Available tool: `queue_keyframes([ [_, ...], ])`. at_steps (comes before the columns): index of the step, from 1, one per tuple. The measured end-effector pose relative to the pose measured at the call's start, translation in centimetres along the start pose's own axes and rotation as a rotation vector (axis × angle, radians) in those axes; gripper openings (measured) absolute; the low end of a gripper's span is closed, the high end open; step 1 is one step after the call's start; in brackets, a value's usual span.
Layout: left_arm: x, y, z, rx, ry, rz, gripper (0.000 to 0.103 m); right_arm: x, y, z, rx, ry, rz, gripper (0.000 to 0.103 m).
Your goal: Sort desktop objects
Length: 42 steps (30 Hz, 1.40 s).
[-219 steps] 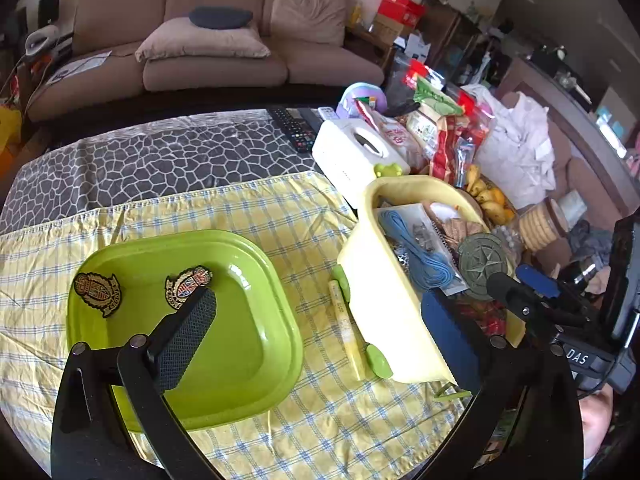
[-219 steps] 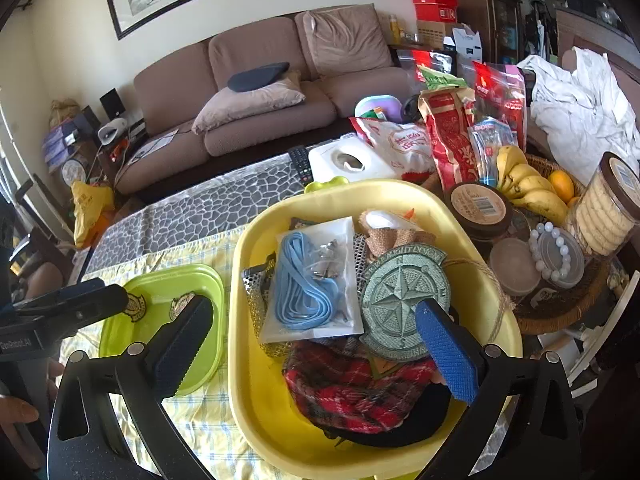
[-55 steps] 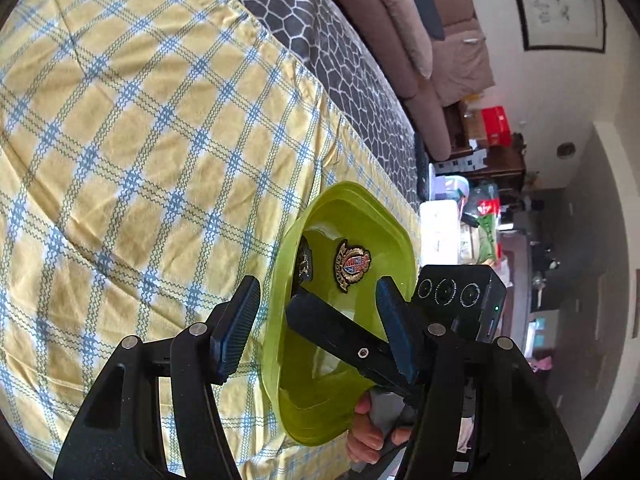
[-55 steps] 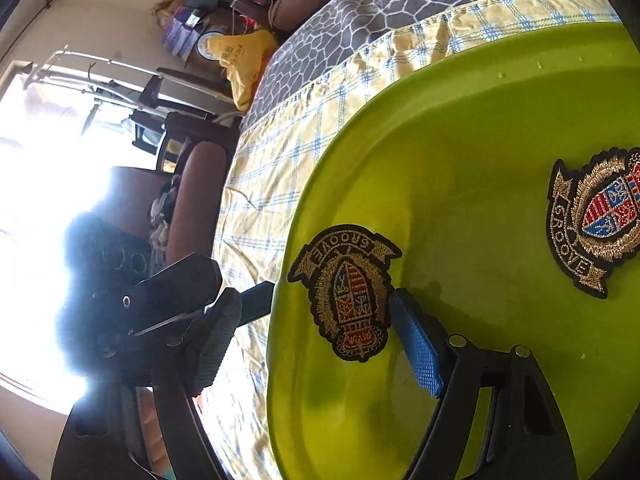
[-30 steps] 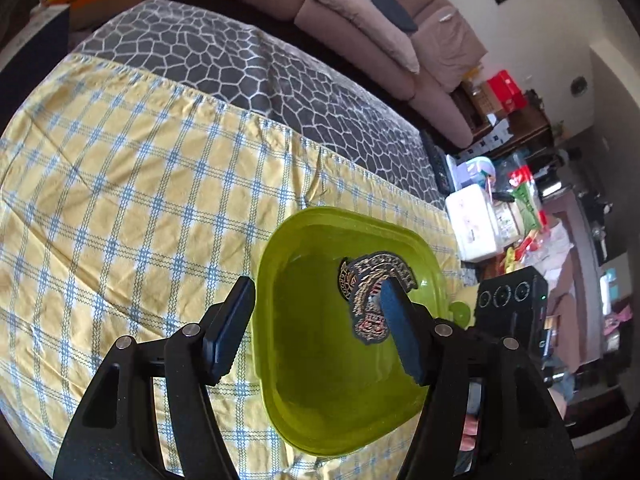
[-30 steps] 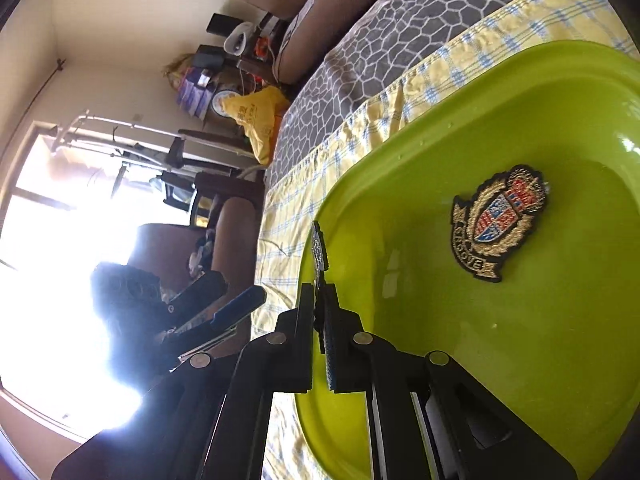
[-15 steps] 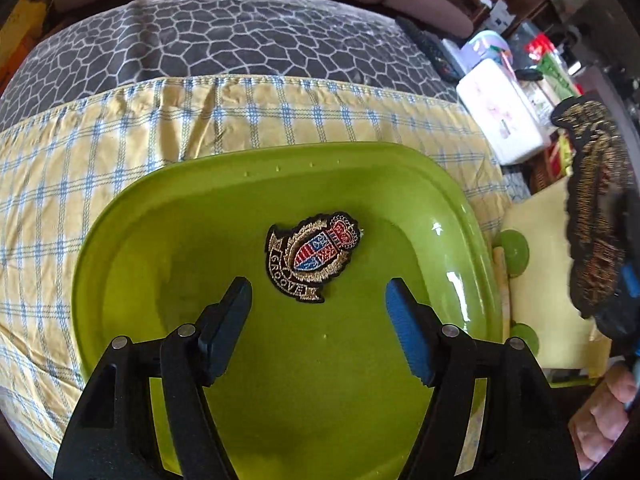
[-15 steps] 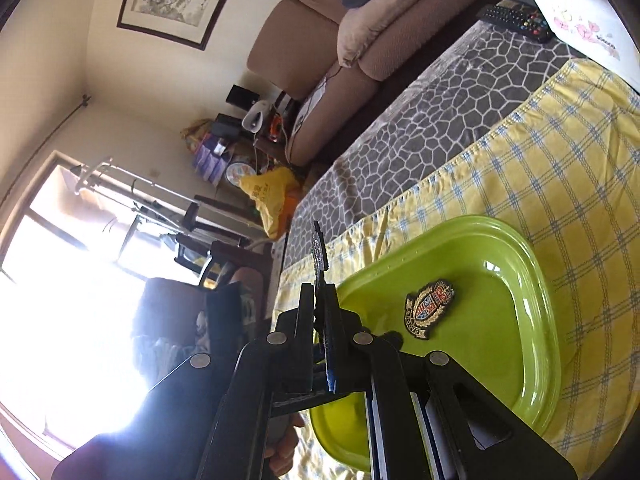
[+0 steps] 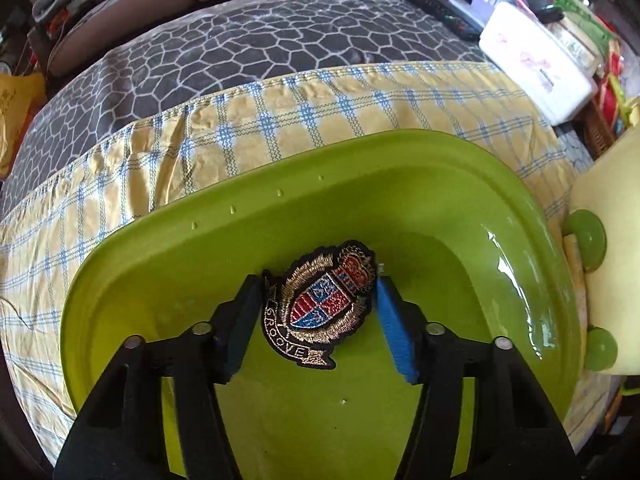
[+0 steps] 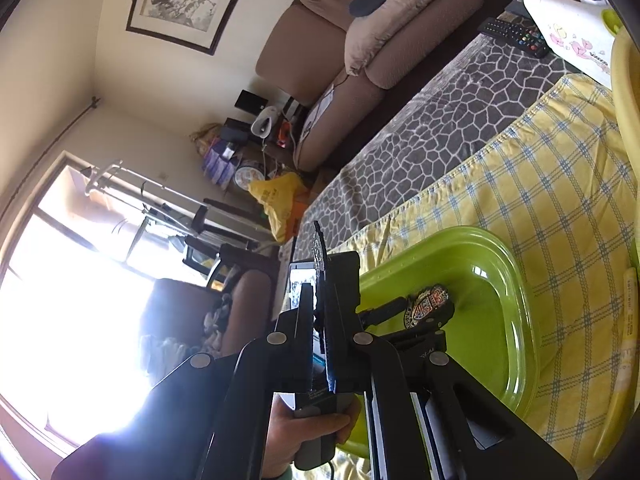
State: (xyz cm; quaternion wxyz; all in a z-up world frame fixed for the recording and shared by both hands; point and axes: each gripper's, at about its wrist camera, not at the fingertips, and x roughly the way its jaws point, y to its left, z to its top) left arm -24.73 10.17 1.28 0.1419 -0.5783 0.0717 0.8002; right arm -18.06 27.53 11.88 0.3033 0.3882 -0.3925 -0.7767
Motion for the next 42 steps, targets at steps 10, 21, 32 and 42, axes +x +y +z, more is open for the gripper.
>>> queue_keyframes([
  [10, -4.3, 2.1, -0.2, -0.1, -0.059, -0.14, 0.023, -1.6, 1.3, 0.2, -0.024, -0.018, 0.02, 0.005],
  [21, -13.8, -7.2, 3.1, 0.034, -0.173, -0.385, 0.024, -10.9, 0.1, 3.0, -0.045, -0.179, -0.111, 0.005],
  [32, -14.6, -18.3, 6.4, 0.132, -0.157, -0.471, 0.024, -17.7, -5.5, 4.0, 0.027, -0.24, -0.302, 0.005],
  [42, -11.8, -24.0, 7.1, 0.206, -0.118, -0.378, 0.03, -19.8, -6.9, 4.0, -0.011, -0.222, -0.514, 0.007],
])
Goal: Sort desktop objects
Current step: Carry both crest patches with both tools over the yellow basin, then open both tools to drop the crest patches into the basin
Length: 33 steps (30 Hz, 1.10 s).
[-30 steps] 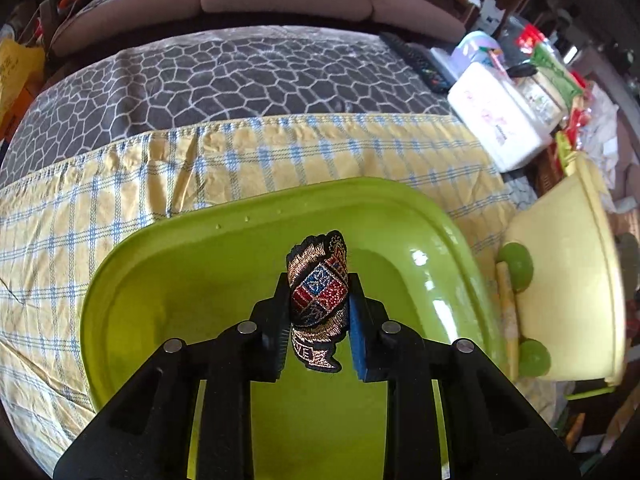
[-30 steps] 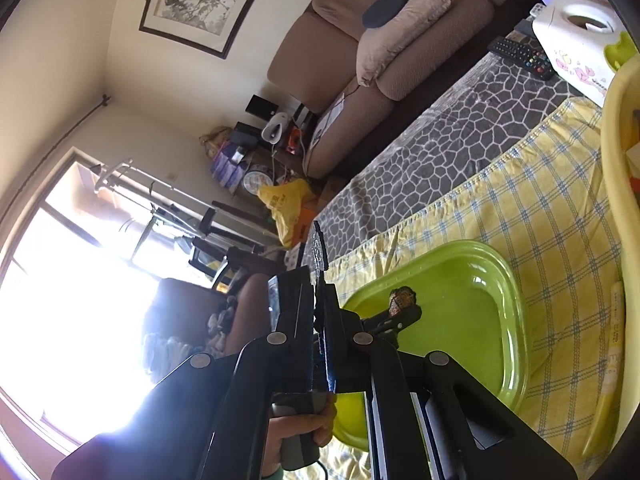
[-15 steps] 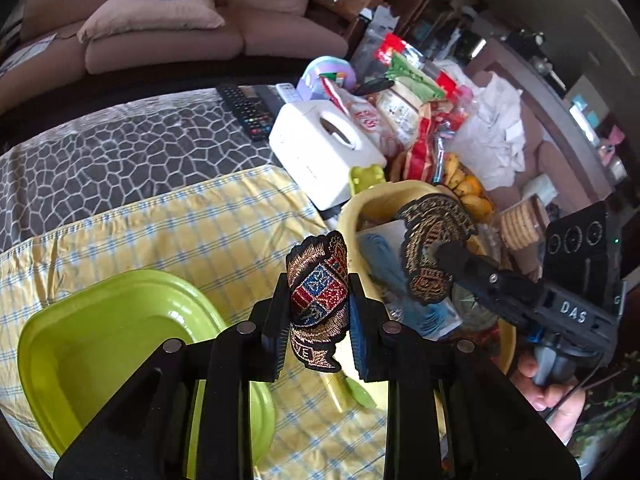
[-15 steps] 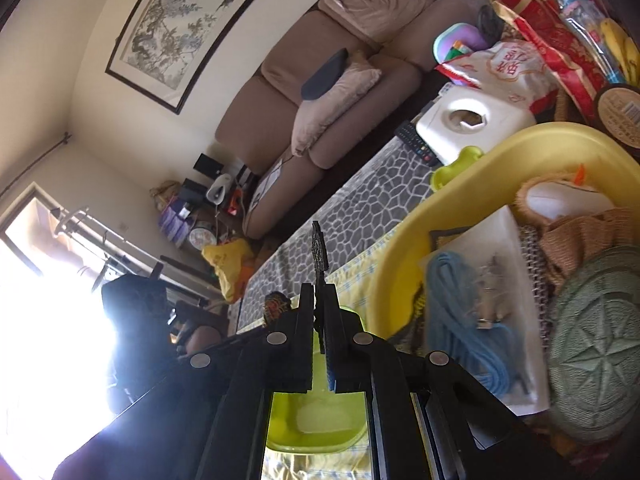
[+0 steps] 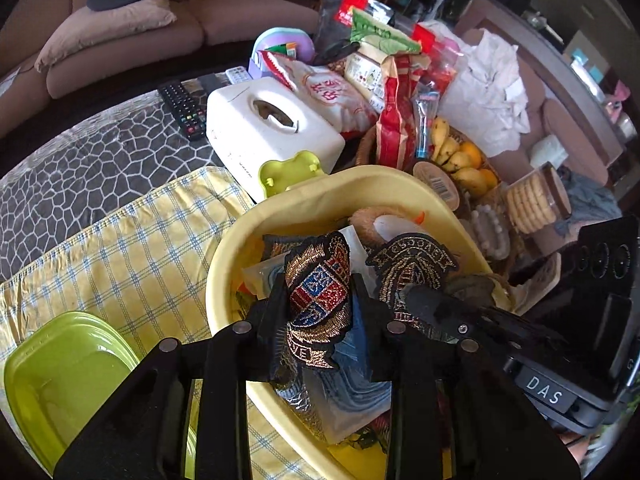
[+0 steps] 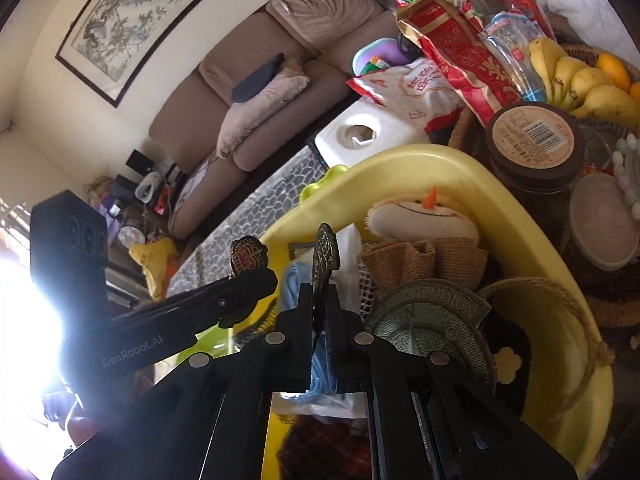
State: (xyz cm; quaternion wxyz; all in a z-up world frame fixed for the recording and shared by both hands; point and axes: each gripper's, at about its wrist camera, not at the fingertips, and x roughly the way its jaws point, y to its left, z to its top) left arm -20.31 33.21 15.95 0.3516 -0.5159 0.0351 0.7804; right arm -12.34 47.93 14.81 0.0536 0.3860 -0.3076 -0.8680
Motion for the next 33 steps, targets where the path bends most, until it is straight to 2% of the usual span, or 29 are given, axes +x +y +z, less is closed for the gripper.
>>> queue_keyframes([
  [1, 0.2, -0.1, 0.1, 0.0, 0.004, 0.008, 0.032, -0.1, 0.0, 0.0, -0.017, -0.003, -0.048, 0.007],
  [3, 0.2, -0.2, 0.0, -0.007, 0.004, 0.008, 0.047, -0.4, 0.3, 0.0, -0.056, -0.02, -0.154, 0.007],
  [4, 0.1, -0.2, 0.0, -0.012, -0.001, 0.003, 0.049, -0.6, 0.3, 0.0, -0.069, -0.028, -0.172, 0.008],
  [6, -0.6, -0.2, 0.1, -0.018, -0.016, -0.009, 0.055, -1.2, 0.4, 0.0, -0.073, -0.04, -0.171, 0.014],
  [8, -1.3, -0.1, 0.1, -0.022, -0.029, -0.017, 0.058, -1.4, 0.4, 0.0, -0.074, -0.047, -0.169, 0.029],
  [9, -1.6, -0.1, 0.1, -0.023, -0.035, -0.016, 0.06, -1.4, 0.3, -0.1, -0.072, -0.042, -0.157, 0.031],
  [13, -2.9, 0.6, 0.2, -0.047, -0.07, -0.015, 0.064, -2.0, 0.8, 0.1, -0.083, -0.063, -0.211, 0.031],
  [17, -4.0, 1.4, -0.3, -0.064, -0.084, -0.019, 0.065, -3.5, 1.3, 0.5, -0.1, -0.112, -0.261, 0.039],
  [19, -4.6, 1.8, -1.0, -0.064, -0.098, 0.003, 0.07, -3.8, 1.4, 0.6, -0.105, -0.122, -0.278, 0.04],
  [22, -5.5, 2.6, -2.2, -0.071, -0.113, 0.03, 0.075, -3.8, 1.7, 0.5, -0.112, -0.116, -0.264, 0.04],
  [24, -6.1, 3.1, -3.4, -0.082, -0.127, 0.035, 0.081, -3.8, 2.2, 0.5, -0.12, -0.117, -0.261, 0.041],
  [26, -6.5, 3.7, -4.8, -0.093, -0.132, 0.039, 0.082, -4.0, 2.9, 0.4, -0.131, -0.125, -0.253, 0.055],
  [27, -6.6, 3.9, -5.6, -0.097, -0.132, 0.041, 0.082, -4.2, 3.2, 0.4, -0.137, -0.133, -0.246, 0.058],
  [33, -6.6, 5.2, -12.1, -0.136, -0.128, 0.056, 0.082, -5.8, 6.1, -0.2, -0.192, -0.167, -0.209, 0.061],
])
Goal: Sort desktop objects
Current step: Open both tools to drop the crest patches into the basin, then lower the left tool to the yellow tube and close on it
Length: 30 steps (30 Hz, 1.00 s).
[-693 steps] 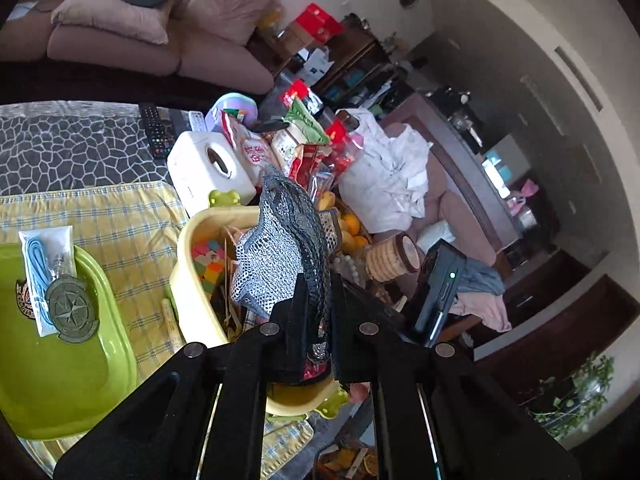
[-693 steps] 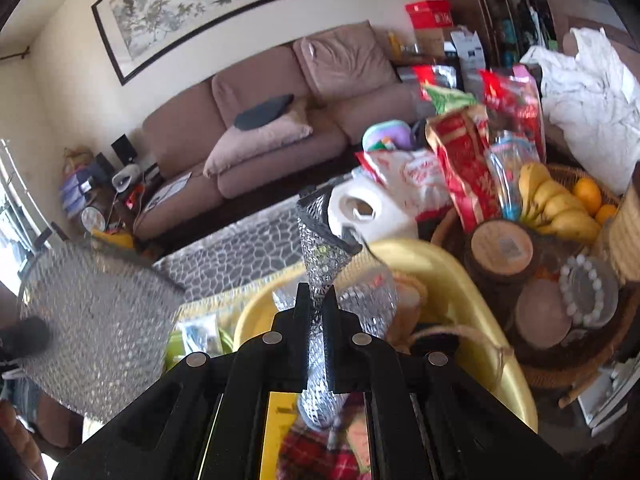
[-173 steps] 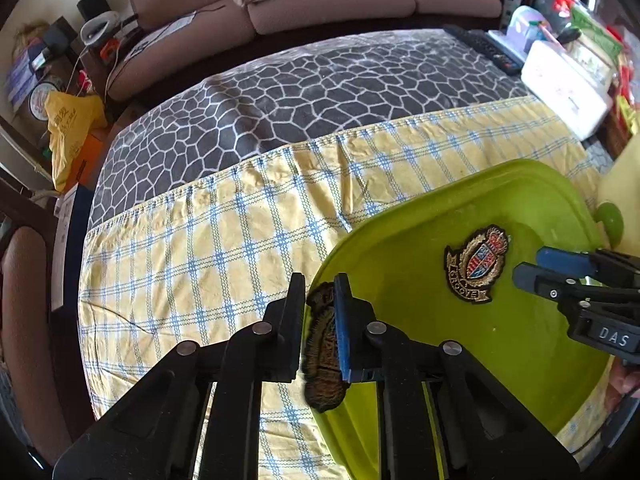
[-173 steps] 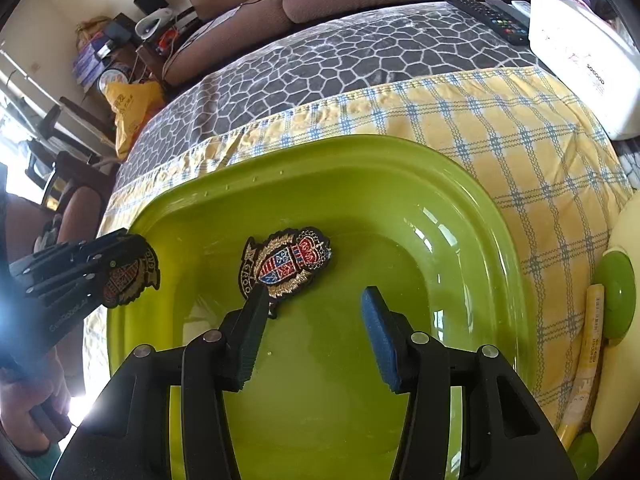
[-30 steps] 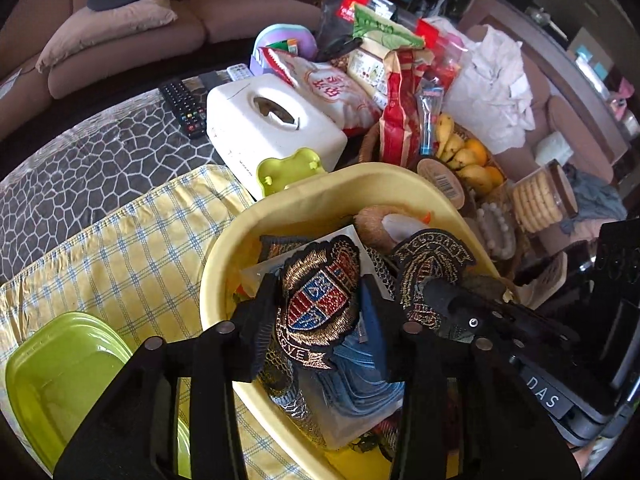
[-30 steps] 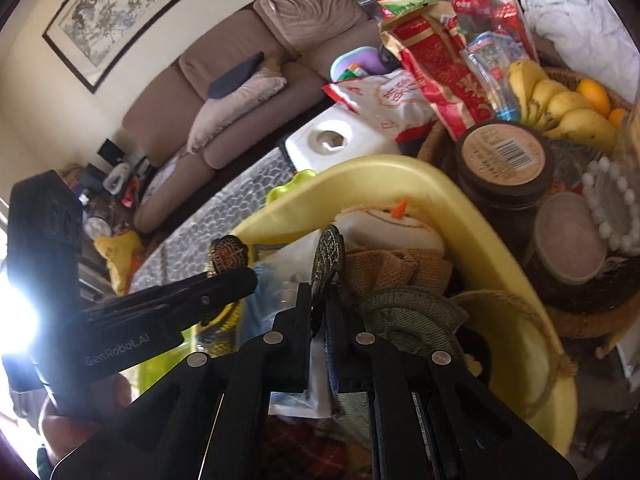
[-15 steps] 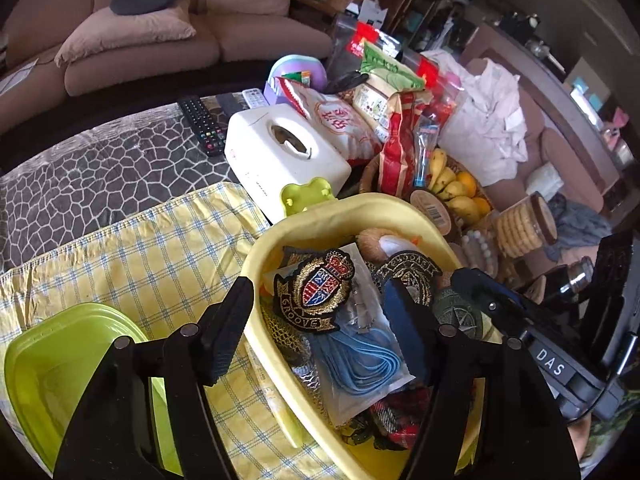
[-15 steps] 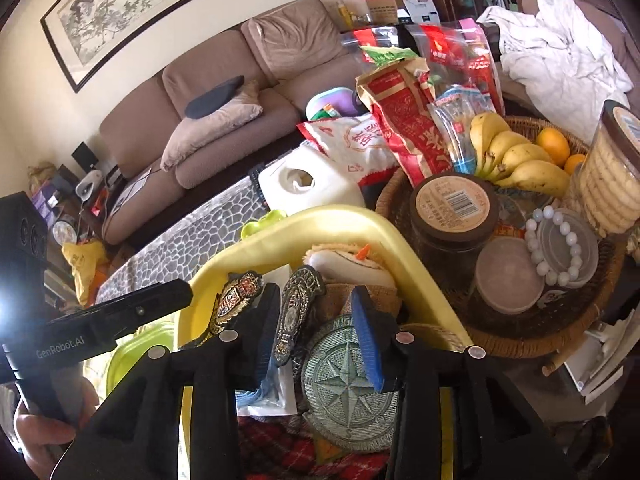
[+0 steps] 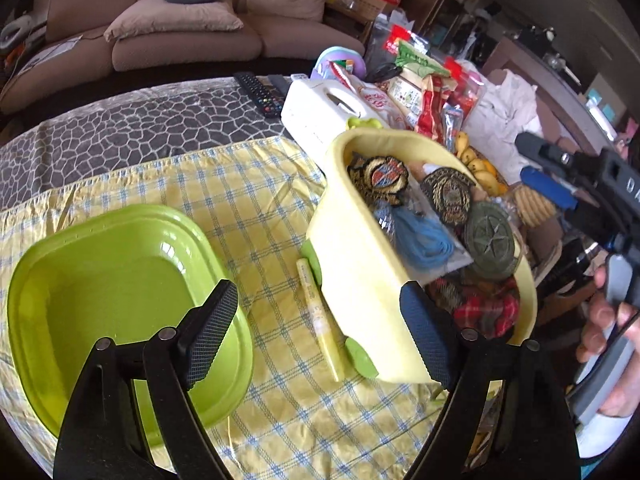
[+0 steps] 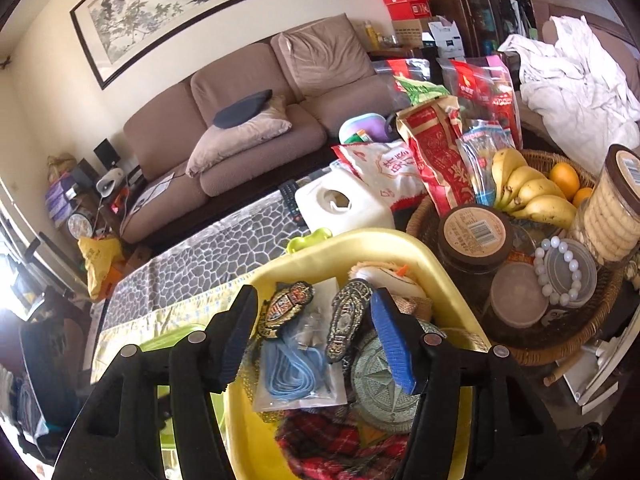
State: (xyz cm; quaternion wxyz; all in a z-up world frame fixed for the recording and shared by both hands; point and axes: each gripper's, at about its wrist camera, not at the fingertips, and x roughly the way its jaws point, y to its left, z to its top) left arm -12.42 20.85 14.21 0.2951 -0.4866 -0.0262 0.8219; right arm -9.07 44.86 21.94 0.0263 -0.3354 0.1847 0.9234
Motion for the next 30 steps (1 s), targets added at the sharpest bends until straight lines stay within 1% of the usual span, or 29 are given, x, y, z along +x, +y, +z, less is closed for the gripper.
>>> queue_keyframes([
  [3, 0.3, 0.4, -3.3, -0.005, 0.014, 0.03, 0.081, -1.1, 1.6, -0.2, -0.032, -0.015, 0.015, 0.061],
  [6, 0.9, -0.3, -6.0, 0.012, 0.025, 0.052, 0.081, -2.2, 2.9, -1.0, -0.05, -0.029, 0.031, 0.061],
  [8, 1.5, -1.1, -7.5, 0.04, 0.027, 0.076, 0.081, -2.7, 3.2, -1.8, -0.03, -0.025, 0.043, 0.062],
  [11, 2.8, -1.8, -8.9, 0.043, 0.03, 0.106, 0.078, -2.9, 3.3, -2.5, -0.026, -0.019, 0.058, 0.062],
  [15, 5.0, -1.9, -9.8, 0.025, 0.046, 0.138, 0.07, -2.9, 3.2, -3.2, -0.015, -0.007, 0.054, 0.062],
  [17, 6.0, -2.0, -9.9, 0.021, 0.05, 0.154, 0.07, -2.7, 3.1, -3.4, -0.025, 0.001, 0.035, 0.062],
  [20, 7.3, -2.5, -9.9, 0.016, 0.056, 0.155, 0.069, -2.6, 2.7, -3.6, -0.029, 0.0, 0.029, 0.064],
  [24, 9.1, -3.3, -10.0, 0.039, 0.06, 0.193, 0.057, -2.4, 2.1, -3.7, -0.021, 0.003, 0.042, 0.064],
  [26, 10.0, -3.4, -10.1, 0.039, 0.072, 0.207, 0.056, -2.4, 2.1, -3.7, -0.02, 0.003, 0.05, 0.064],
  [30, 10.9, -4.2, -10.1, 0.051, 0.06, 0.229, 0.055, -2.4, 2.2, -3.7, -0.027, 0.005, 0.057, 0.064],
])
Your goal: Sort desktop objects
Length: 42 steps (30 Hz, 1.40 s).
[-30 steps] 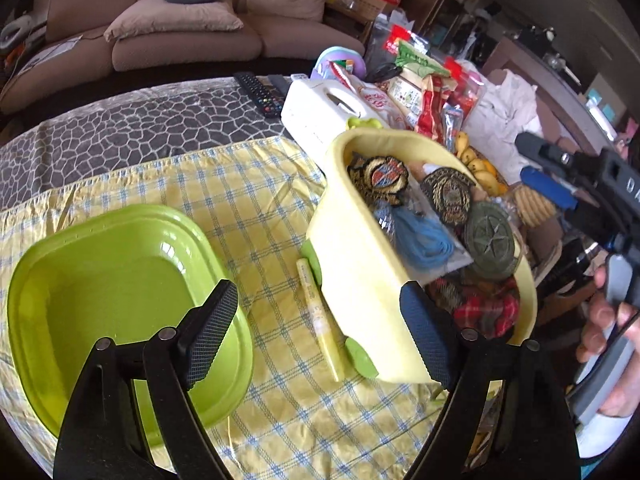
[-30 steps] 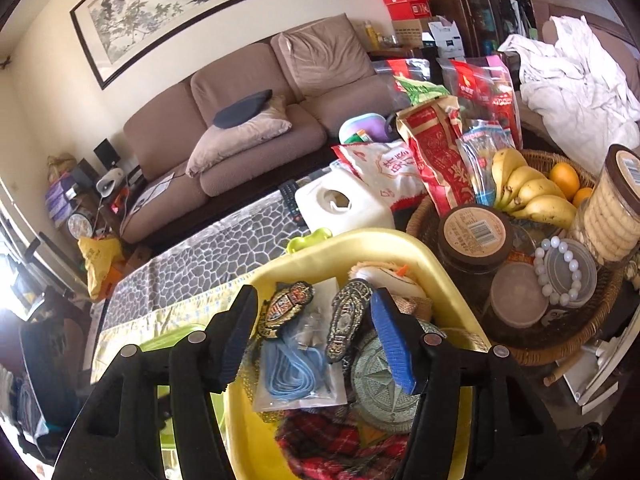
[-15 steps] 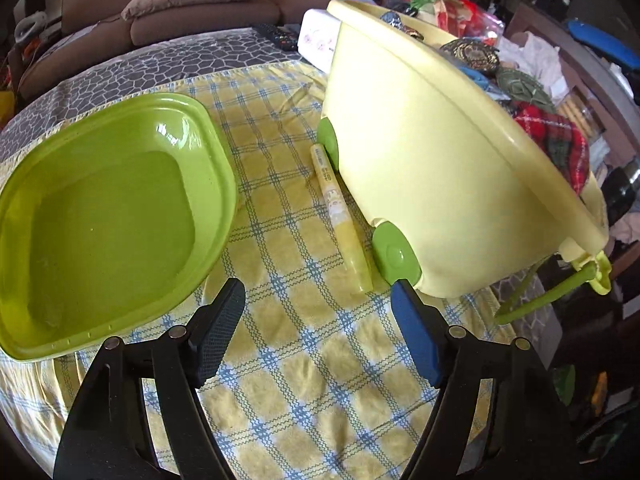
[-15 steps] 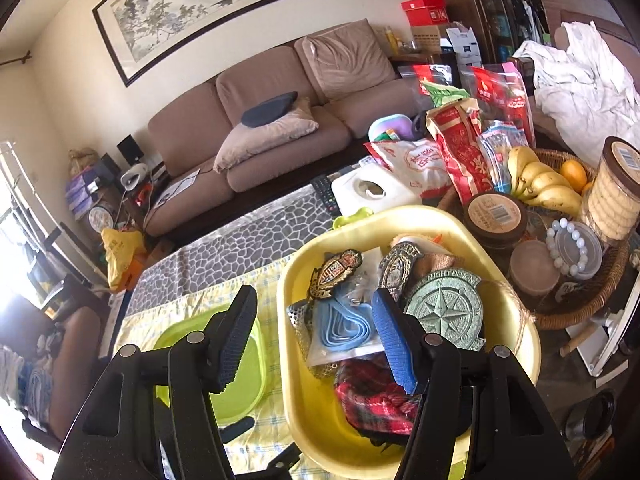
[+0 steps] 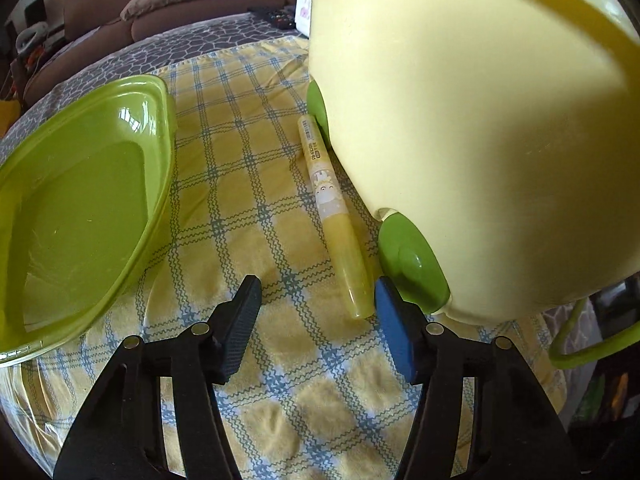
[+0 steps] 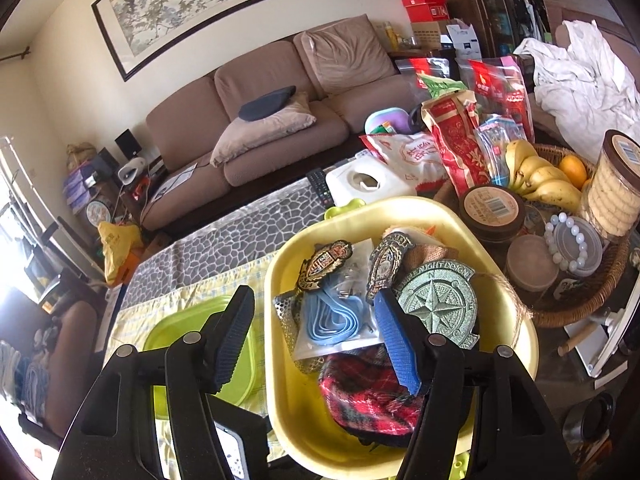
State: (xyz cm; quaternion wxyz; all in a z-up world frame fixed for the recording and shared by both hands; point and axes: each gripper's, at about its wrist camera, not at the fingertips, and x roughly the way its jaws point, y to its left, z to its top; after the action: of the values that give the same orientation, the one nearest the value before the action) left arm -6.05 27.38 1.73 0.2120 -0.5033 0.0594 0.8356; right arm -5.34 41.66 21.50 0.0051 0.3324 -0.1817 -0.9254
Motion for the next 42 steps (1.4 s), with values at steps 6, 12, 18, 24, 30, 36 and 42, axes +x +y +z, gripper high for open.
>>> queue_keyframes([
  [6, 0.4, 0.2, 0.5, -0.024, -0.008, 0.024, 0.044, 0.5, 0.2, -0.1, -0.01, 0.013, 0.001, 0.064],
  [12, -0.1, 1.5, -0.1, -0.022, 0.002, 0.01, 0.018, 0.8, 0.6, -0.2, -0.019, 0.02, 0.008, 0.064],
  [18, -2.3, 3.3, -3.1, -0.023, 0.032, -0.075, 0.018, 1.1, 1.9, -0.4, -0.044, 0.028, 0.034, 0.064],
  [24, -5.5, 6.7, -6.8, -0.02, 0.061, -0.077, 0.018, 2.4, 4.7, -1.3, -0.116, 0.08, 0.078, 0.064],
  [30, -6.9, 11.0, -9.0, -0.085, 0.098, -0.087, 0.018, 5.1, 8.9, -3.7, -0.205, 0.166, 0.121, 0.064],
  [36, -7.9, 12.0, -10.4, -0.097, 0.095, -0.108, 0.018, 6.3, 12.2, -7.8, -0.315, 0.231, 0.092, 0.064],
  [42, -8.0, 12.4, -10.6, -0.127, 0.076, -0.134, 0.018, 7.8, 13.3, -12.5, -0.302, 0.341, 0.109, 0.054],
])
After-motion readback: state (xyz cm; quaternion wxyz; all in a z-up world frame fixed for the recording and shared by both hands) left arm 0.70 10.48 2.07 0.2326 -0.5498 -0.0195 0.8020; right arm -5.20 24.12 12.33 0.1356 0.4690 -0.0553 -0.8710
